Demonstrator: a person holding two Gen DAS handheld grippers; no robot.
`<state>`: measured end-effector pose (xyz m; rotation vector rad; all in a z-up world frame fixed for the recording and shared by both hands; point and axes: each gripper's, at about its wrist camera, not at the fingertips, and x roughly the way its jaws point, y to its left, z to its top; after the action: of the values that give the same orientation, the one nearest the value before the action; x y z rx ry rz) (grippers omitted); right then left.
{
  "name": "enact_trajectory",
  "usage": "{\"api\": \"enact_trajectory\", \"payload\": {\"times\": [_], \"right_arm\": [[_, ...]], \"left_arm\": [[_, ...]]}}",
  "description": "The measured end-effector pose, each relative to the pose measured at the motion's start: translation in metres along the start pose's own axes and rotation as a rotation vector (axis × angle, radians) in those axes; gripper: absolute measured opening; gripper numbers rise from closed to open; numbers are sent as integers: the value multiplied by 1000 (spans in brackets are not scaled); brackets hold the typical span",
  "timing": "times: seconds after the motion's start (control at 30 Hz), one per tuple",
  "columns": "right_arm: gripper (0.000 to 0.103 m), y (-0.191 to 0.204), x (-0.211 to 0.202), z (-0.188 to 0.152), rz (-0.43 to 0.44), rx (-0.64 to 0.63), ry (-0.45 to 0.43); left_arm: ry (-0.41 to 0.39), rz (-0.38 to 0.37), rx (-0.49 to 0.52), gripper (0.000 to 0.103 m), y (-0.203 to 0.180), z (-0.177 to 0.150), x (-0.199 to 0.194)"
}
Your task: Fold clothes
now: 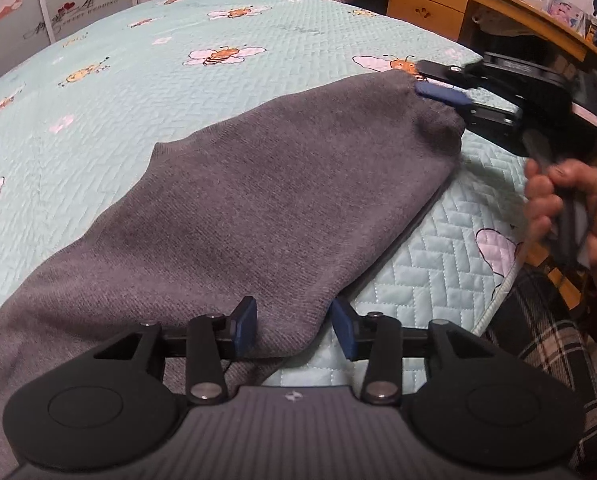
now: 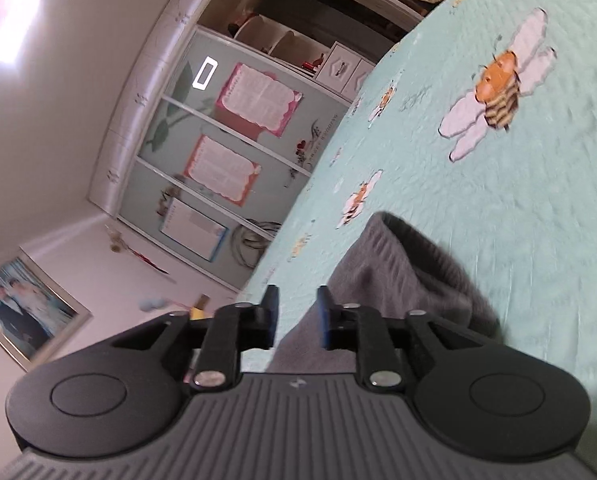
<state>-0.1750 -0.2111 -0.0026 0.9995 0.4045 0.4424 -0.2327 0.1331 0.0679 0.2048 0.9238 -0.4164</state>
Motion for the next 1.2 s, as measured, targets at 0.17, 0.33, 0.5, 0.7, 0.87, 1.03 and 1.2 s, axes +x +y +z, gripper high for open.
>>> {"api": "enact_trajectory", "payload": {"times": [0.17, 0.33, 0.5, 0.7, 0.87, 1.03, 1.2], "right_arm": [[0, -26, 17, -6, -127, -32, 18], [7, 1, 14, -11, -170, -148, 20], [8, 39, 8, -35, -75, -233, 124], [8, 67, 12, -88, 31, -224, 294], [16, 84, 24, -103, 17, -250, 360], [23, 125, 16, -119, 37, -482, 435], [44, 157, 3, -152, -20, -865, 484]], "left_arm": [[-13, -20, -33, 46, 6, -5, -13], [-113, -21, -162, 52, 35, -16, -52], [-119, 133, -173, 57, 61, -45, -79], [-49, 249, -169, 57, 76, -92, -81], [-74, 283, -19, 57, 57, -87, -67], [-44, 311, 108, 57, 44, -86, -46], [-35, 338, 149, 56, 45, -89, -39]]}}
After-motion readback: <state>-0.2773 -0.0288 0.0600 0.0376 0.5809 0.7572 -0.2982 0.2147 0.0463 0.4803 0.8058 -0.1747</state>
